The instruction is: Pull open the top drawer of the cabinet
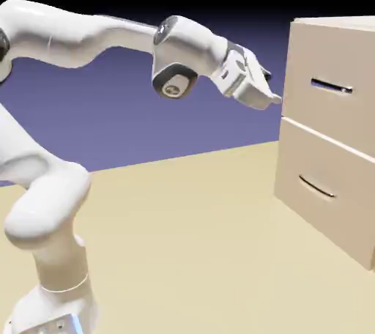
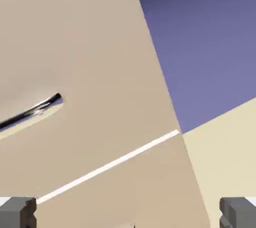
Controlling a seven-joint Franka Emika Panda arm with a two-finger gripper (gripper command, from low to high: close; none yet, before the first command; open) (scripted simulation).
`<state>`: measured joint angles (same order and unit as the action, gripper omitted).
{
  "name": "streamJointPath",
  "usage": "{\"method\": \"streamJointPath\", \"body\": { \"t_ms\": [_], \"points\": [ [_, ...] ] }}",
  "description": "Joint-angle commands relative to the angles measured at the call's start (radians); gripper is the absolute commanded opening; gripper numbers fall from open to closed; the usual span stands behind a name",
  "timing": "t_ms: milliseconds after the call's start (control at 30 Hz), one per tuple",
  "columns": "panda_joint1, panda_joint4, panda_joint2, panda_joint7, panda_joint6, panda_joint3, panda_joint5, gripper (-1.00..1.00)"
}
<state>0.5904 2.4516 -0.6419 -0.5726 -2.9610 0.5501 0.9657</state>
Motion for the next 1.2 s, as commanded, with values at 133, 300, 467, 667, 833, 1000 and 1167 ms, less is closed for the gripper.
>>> {"method": "streamJointPath", "body": {
  "t_ms": [133,300,467,667,833,1000,1167],
  "points": [
    [0.136,-0.081,-0.016,0.038,0.017,0.124,0.218,1.0],
    [0.271,-0.161,-0.032,0.076,0.034,0.248,0.435,1.0],
    [0.407,-0.242,-0.049,0.114,0.051,0.372,0.652,1.0],
    [0.57,-0.339,-0.068,0.159,0.072,0.52,0.913,1.0],
    [0.705,-0.42,-0.084,0.197,0.089,0.644,1.131,1.0],
    [0.841,-0.5,-0.1,0.235,0.106,0.768,1.348,1.0],
    [0.977,-0.581,-0.117,0.273,0.123,0.892,1.566,1.0]
  ]
}}
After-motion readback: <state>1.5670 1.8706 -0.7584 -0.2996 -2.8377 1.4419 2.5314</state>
